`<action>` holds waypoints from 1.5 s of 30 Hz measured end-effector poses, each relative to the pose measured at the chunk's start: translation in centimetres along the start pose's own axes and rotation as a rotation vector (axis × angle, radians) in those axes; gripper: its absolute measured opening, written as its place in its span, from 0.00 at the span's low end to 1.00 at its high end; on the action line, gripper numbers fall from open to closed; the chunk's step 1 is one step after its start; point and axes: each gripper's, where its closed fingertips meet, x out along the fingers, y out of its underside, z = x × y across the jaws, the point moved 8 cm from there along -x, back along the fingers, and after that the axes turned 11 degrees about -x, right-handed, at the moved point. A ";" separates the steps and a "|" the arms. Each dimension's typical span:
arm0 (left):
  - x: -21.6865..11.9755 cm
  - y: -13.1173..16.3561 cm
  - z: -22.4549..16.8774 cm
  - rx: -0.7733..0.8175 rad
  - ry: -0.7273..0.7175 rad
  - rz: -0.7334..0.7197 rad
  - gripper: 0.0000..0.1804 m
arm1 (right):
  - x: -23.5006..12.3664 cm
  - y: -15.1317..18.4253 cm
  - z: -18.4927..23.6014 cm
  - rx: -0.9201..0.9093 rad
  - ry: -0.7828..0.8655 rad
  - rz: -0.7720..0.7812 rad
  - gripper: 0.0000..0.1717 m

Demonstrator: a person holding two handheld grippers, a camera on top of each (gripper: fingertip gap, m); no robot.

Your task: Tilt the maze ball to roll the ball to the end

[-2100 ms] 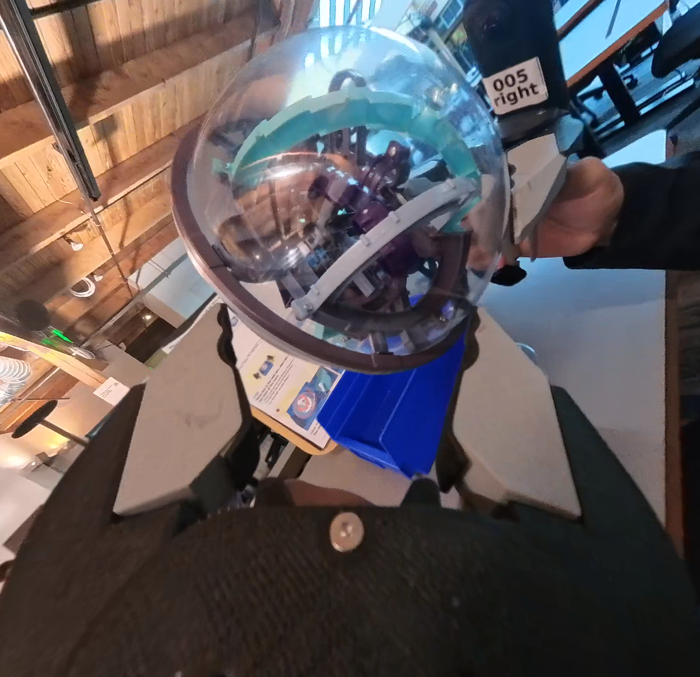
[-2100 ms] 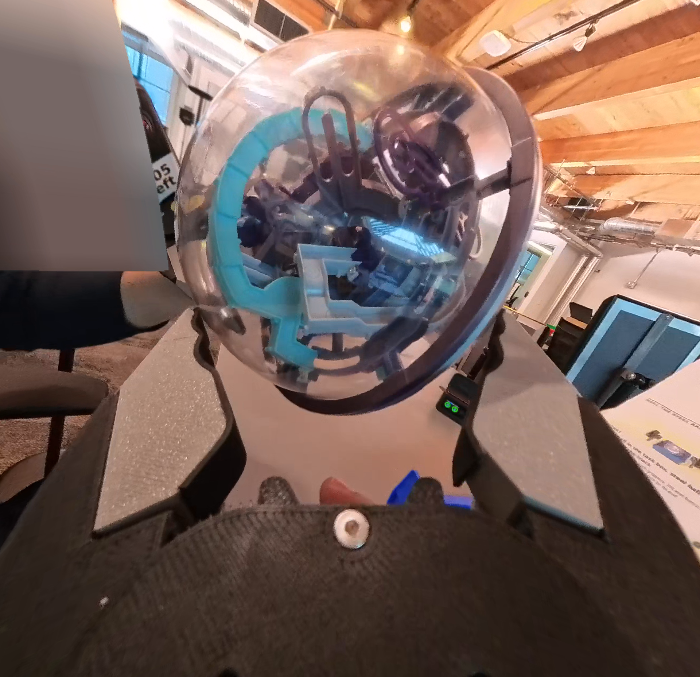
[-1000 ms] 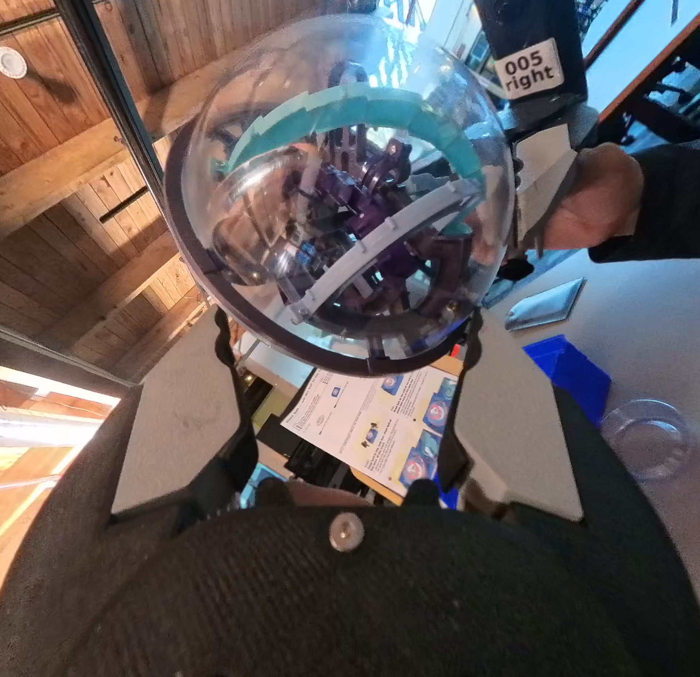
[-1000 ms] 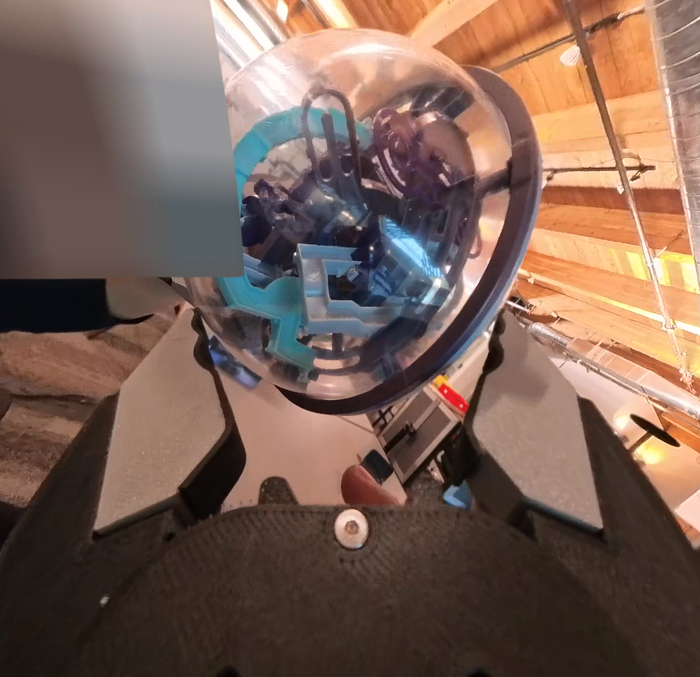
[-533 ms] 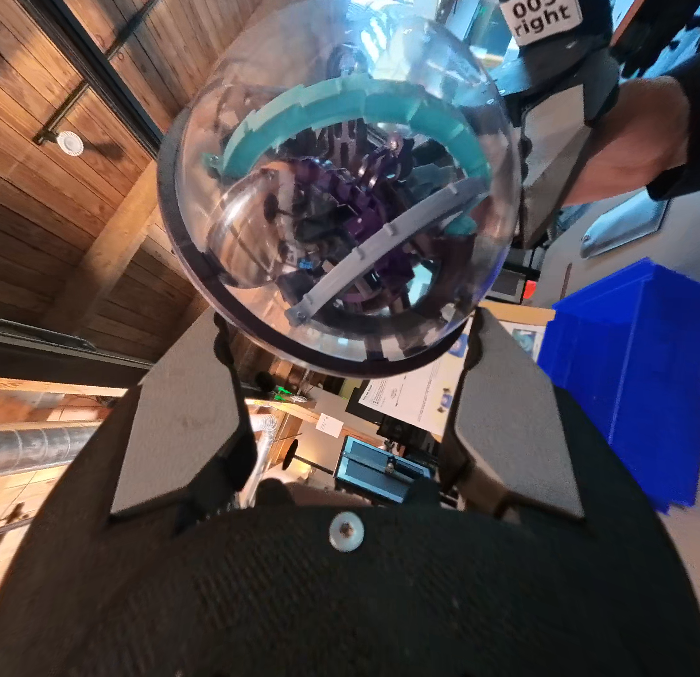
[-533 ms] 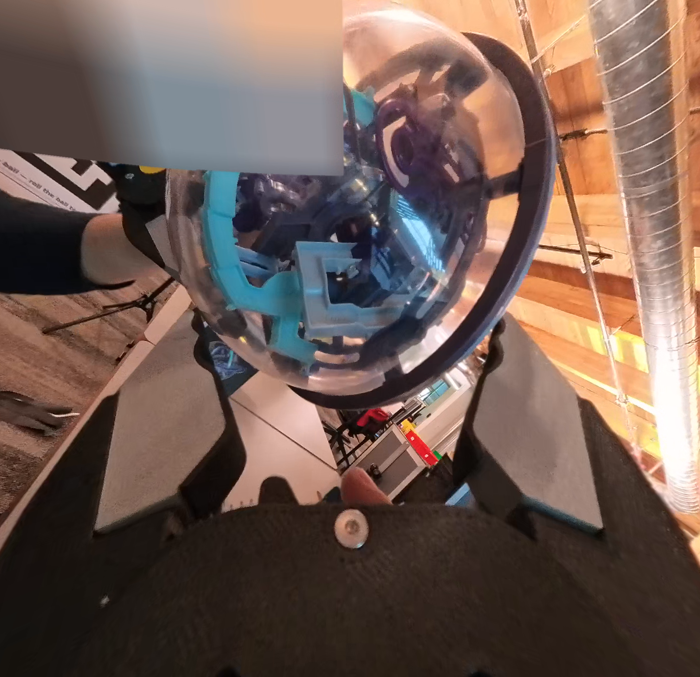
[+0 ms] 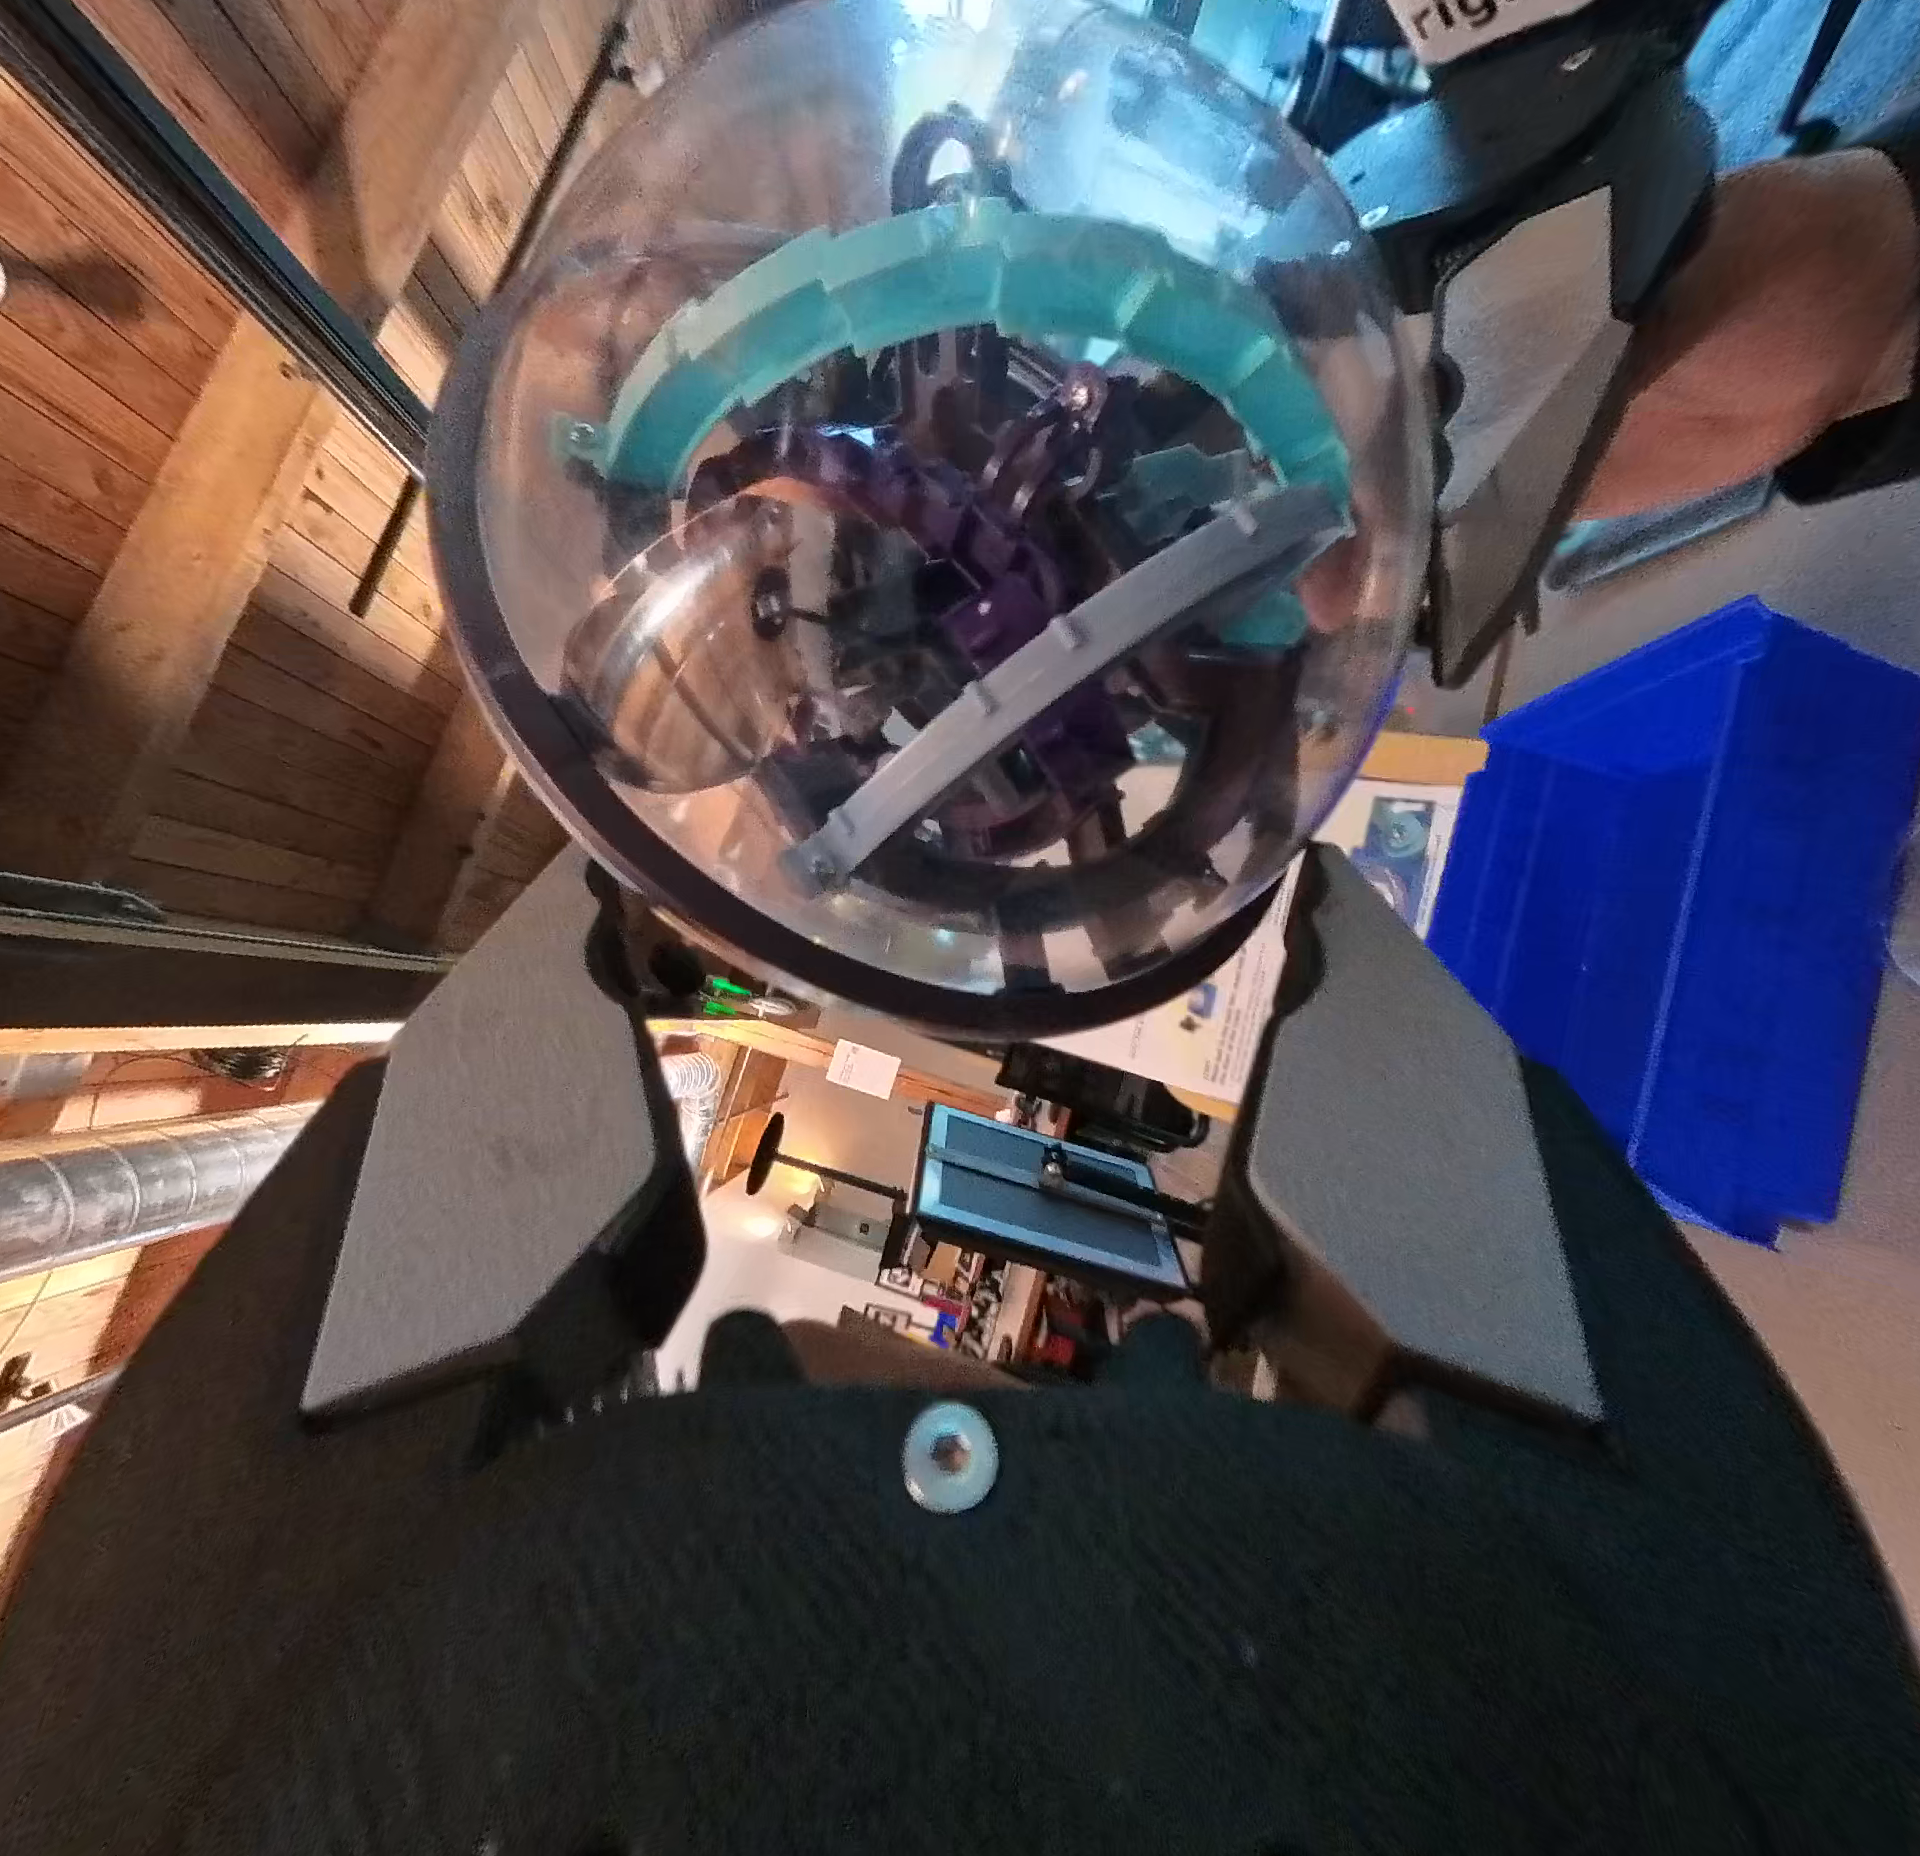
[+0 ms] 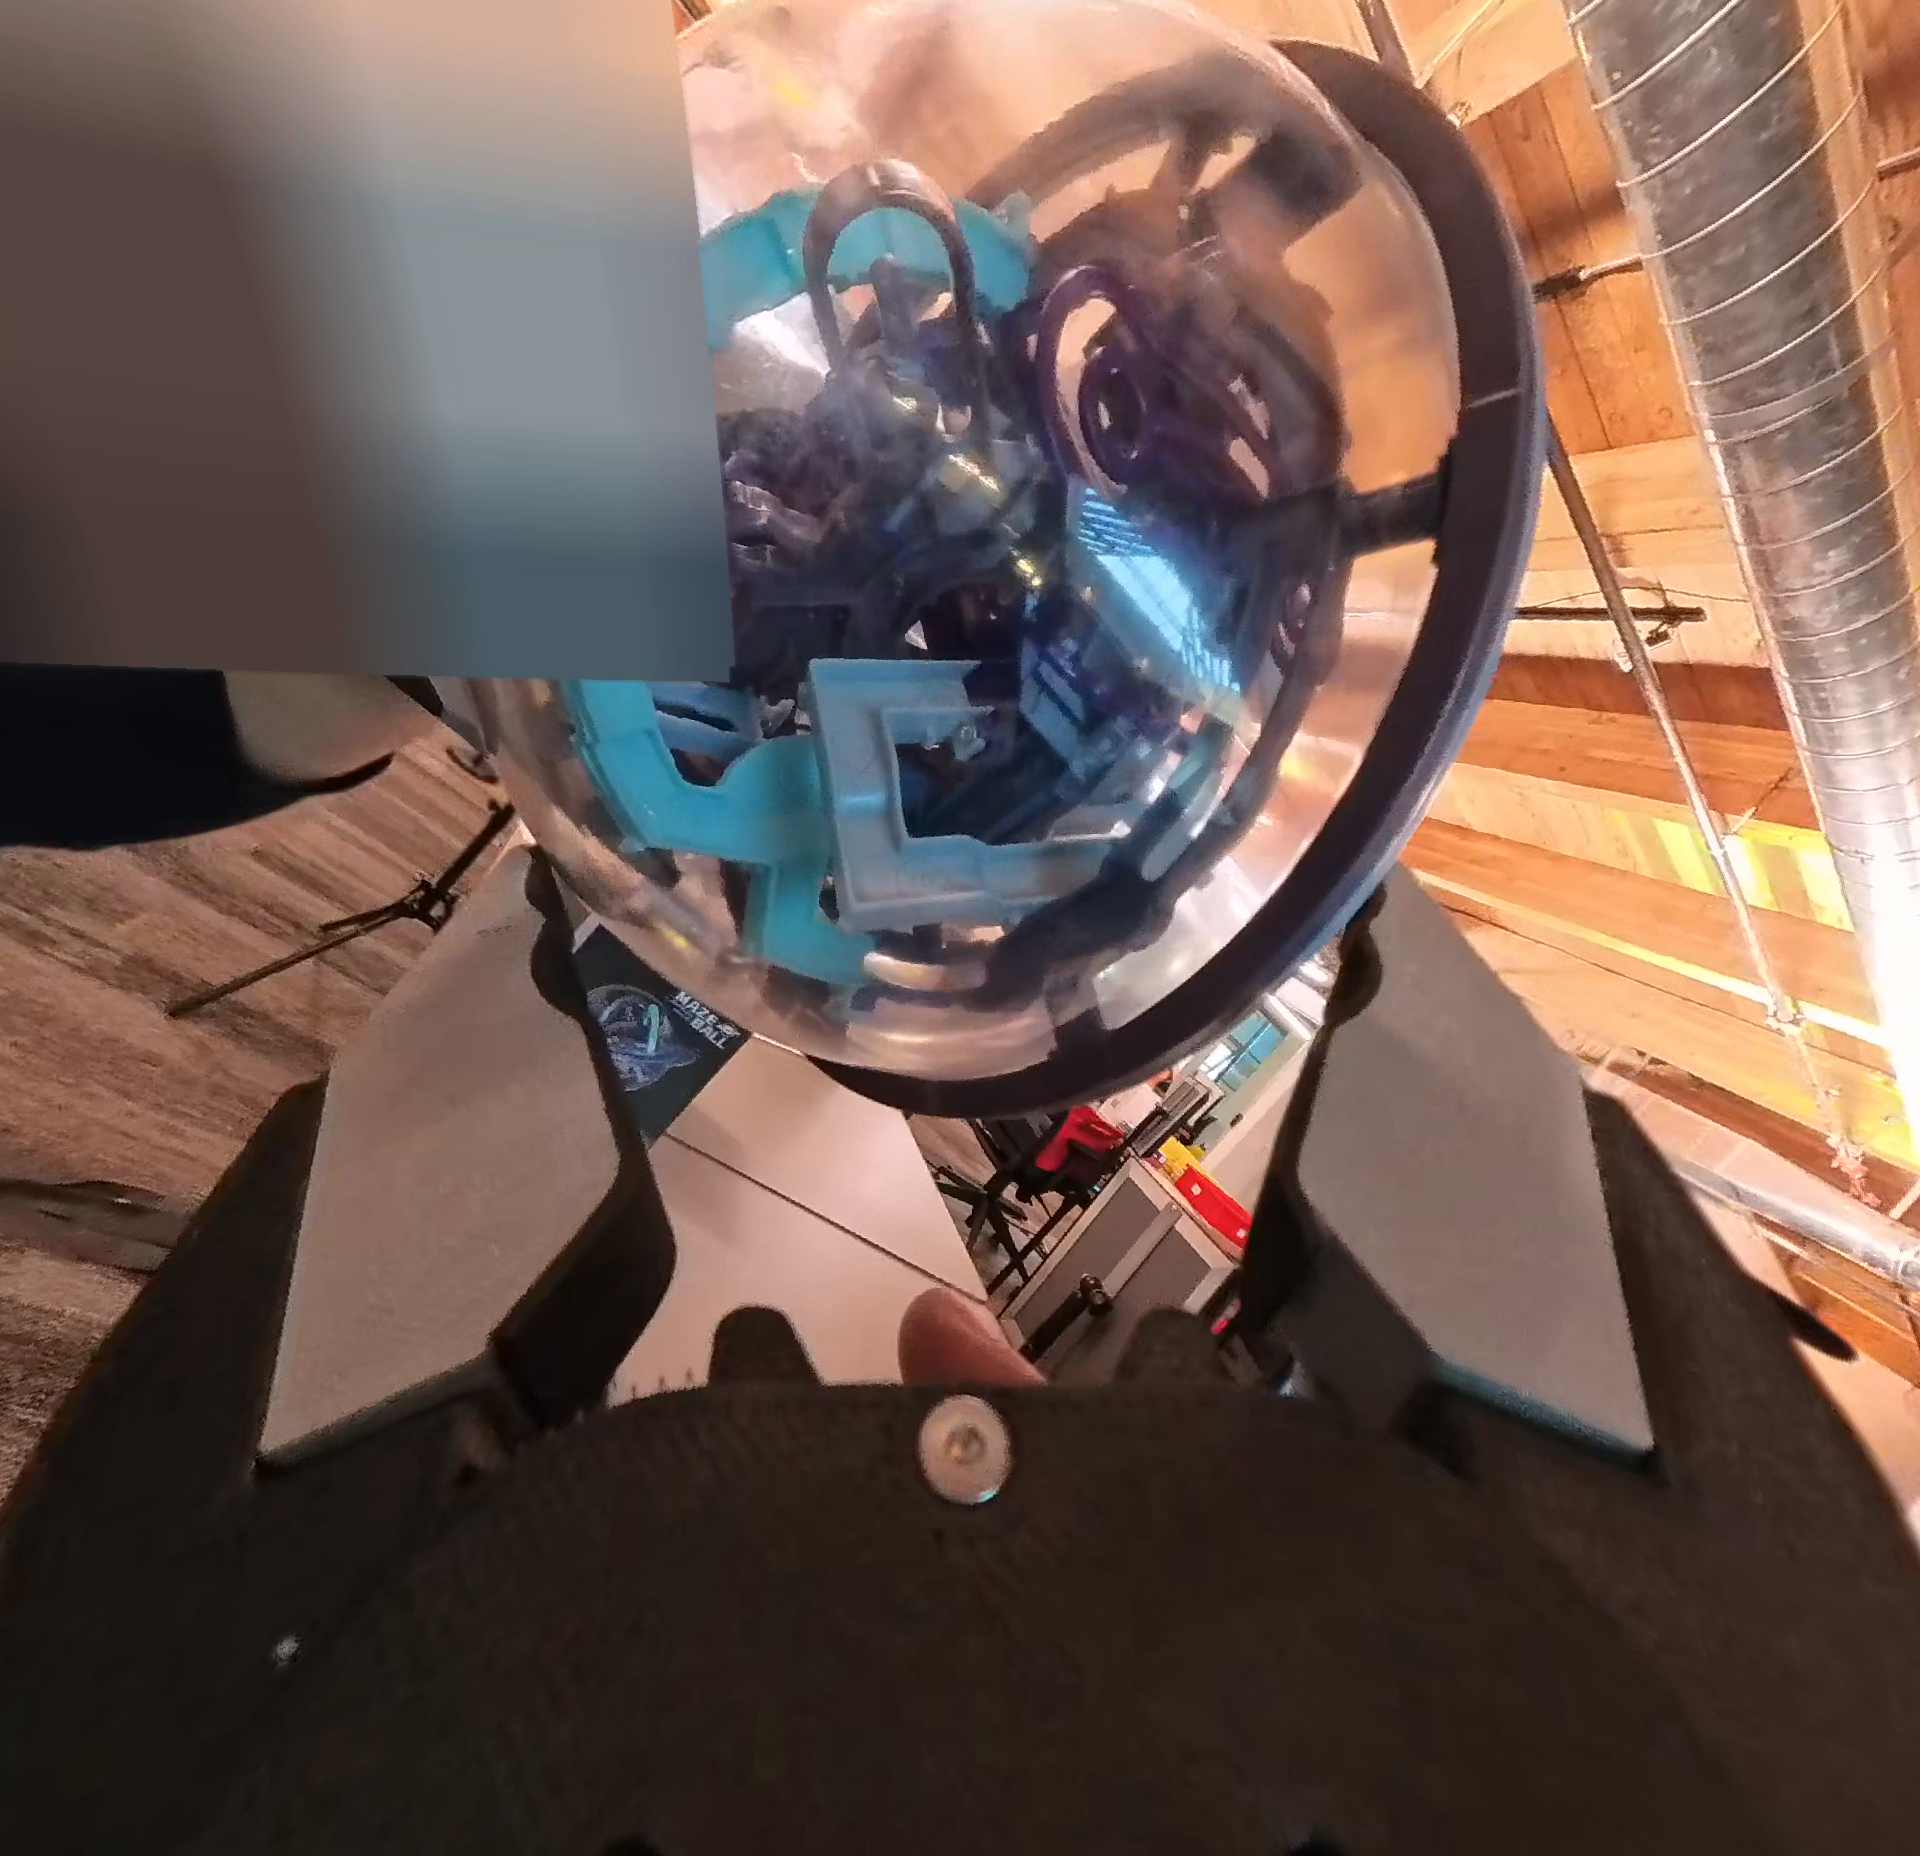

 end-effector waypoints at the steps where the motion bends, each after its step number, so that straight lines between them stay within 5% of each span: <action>1: 0.0 0.0 0.0 0.002 0.002 0.011 0.68 | 0.0 0.0 0.0 0.003 0.003 0.001 0.82; 45: -1.2 -0.2 0.2 0.052 0.081 0.181 0.68 | 0.9 1.7 2.3 0.143 0.034 -0.051 0.82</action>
